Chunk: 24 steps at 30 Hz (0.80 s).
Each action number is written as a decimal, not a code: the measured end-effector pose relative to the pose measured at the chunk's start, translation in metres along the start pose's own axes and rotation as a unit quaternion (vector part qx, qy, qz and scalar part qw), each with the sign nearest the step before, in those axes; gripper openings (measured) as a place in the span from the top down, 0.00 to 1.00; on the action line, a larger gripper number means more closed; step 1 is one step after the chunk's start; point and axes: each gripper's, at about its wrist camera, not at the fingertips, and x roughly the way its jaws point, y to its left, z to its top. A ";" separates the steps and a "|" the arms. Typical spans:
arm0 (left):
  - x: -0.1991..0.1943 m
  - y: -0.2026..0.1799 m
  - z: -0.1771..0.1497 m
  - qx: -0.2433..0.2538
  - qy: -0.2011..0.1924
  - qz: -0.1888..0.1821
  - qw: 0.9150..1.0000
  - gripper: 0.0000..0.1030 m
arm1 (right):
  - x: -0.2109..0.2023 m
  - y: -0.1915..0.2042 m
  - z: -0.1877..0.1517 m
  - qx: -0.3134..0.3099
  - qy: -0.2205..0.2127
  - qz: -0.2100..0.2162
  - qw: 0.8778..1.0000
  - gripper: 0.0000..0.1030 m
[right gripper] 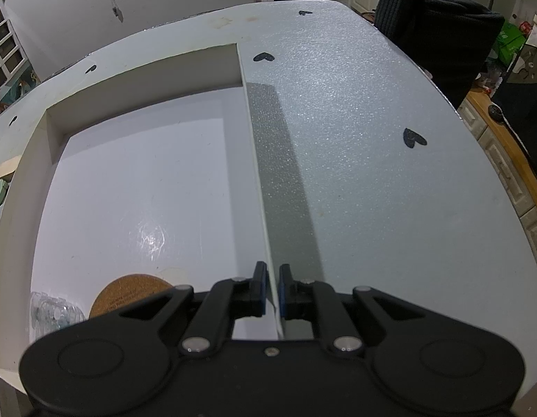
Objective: Organize rigid objects
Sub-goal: 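Move the left tool to the white knob-shaped cap and close on it, then carry the white cap with the left tool into the tray and lower it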
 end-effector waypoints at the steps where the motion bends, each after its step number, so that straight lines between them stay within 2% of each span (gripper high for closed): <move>1: -0.002 0.002 0.001 -0.008 0.000 -0.006 1.000 0.69 | 0.000 0.000 0.000 0.001 0.001 0.000 1.000 0.92; 7: -0.024 0.009 0.016 -0.067 -0.003 -0.068 0.995 0.69 | 0.001 0.001 0.001 0.000 0.003 -0.003 1.000 0.92; 11: -0.033 -0.004 0.032 -0.082 -0.009 -0.122 0.989 0.69 | 0.000 -0.002 -0.001 0.007 -0.001 0.002 1.000 0.93; 19: -0.023 -0.062 0.055 -0.020 0.006 -0.194 0.981 0.69 | 0.000 -0.005 -0.001 0.009 -0.002 0.007 1.000 0.93; 24: -0.005 -0.100 0.057 0.023 0.047 -0.226 0.973 0.69 | -0.001 -0.005 -0.002 0.009 -0.004 0.009 1.000 0.93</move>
